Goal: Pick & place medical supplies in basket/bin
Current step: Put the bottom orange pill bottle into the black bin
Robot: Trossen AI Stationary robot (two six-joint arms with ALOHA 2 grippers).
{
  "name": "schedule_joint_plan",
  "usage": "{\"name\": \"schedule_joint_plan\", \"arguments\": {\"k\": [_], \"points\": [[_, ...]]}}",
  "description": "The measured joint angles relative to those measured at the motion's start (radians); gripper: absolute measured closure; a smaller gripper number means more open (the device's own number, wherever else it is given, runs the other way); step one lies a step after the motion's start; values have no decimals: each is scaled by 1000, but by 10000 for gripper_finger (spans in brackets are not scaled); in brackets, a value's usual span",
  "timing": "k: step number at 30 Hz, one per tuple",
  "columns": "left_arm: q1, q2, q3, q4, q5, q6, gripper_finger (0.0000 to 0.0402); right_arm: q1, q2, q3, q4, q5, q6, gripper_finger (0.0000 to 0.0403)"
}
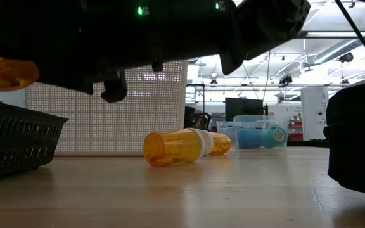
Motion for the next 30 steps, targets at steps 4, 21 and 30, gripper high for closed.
{"name": "schedule_joint_plan", "arguments": {"k": [4,21,30], "points": [[0,0,0,0,0,0,20,-2,16,10,-1,-2,6,218],[0,0,0,0,0,-2,20,-10,41,29,-36,-28,23,218],[0,0,0,0,0,-2,20,-12,41,29,-36,-28,25,218]]}}
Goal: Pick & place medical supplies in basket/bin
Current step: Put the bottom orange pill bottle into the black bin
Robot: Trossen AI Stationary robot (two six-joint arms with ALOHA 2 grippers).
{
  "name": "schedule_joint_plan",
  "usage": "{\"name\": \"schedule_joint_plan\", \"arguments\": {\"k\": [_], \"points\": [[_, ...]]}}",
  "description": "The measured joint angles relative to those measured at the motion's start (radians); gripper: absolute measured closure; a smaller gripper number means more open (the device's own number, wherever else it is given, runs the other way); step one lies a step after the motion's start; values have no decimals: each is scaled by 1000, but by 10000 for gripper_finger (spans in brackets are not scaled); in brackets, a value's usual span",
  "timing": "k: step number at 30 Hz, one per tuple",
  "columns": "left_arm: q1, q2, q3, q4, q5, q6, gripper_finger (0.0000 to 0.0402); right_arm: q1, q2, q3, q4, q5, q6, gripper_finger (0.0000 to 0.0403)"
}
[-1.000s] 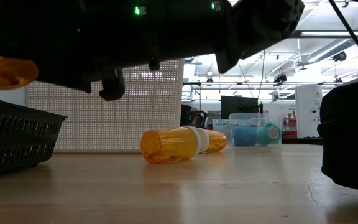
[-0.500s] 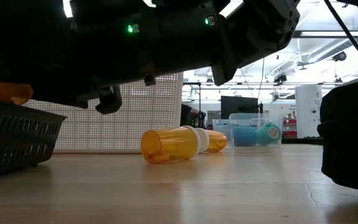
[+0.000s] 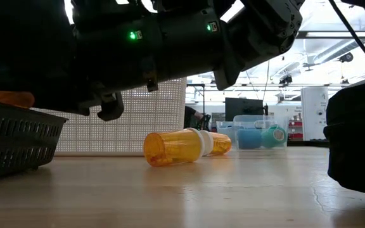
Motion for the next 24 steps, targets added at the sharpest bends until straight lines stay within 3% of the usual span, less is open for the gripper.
{"name": "schedule_joint_plan", "arguments": {"k": [24], "points": [[0,0,0,0,0,2,20,-1,0,0,-8,1,0,192]]}}
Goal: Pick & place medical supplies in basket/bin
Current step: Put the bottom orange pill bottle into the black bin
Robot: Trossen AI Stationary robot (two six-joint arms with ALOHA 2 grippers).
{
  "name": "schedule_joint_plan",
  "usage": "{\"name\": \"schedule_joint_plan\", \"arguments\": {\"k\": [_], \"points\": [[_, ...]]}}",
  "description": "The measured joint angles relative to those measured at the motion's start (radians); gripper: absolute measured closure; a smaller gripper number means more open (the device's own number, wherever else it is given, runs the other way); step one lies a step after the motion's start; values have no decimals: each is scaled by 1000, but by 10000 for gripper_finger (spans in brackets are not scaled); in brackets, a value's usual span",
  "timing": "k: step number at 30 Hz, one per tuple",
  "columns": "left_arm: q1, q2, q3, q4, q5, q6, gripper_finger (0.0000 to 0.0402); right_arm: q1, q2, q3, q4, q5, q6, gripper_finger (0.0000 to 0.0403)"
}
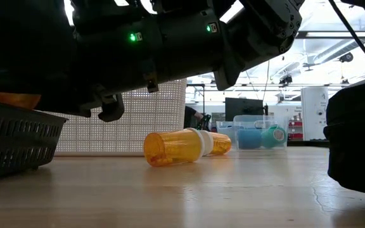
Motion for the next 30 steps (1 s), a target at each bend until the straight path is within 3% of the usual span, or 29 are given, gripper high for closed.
{"name": "schedule_joint_plan", "arguments": {"k": [14,30], "points": [[0,0,0,0,0,-1,20,1,0,0,0,0,0,157],[0,0,0,0,0,-3,20,1,0,0,1,0,0,152]]}}
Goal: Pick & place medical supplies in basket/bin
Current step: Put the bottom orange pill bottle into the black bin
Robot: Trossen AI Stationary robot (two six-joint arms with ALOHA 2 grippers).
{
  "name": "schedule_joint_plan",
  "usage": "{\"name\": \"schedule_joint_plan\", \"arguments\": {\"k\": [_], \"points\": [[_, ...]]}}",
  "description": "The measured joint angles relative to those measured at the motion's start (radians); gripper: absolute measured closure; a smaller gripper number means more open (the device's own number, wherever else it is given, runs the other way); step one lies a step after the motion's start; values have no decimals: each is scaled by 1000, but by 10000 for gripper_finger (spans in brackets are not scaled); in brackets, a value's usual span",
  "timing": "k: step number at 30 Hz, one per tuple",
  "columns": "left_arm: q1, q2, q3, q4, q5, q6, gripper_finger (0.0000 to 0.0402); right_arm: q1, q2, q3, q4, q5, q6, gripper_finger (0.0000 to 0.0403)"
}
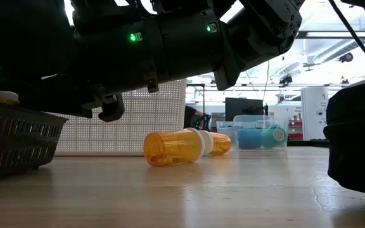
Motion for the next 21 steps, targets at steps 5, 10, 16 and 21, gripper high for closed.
{"name": "schedule_joint_plan", "arguments": {"k": [5,10,16,21], "points": [[0,0,0,0,0,0,20,0,0,0,1,0,0,153],[0,0,0,0,0,2,20,-1,0,0,1,0,0,151],[0,0,0,0,0,3,20,0,0,0,1,0,0,154],[0,0,0,0,0,3,20,0,-1,0,16,0,-1,151]]}}
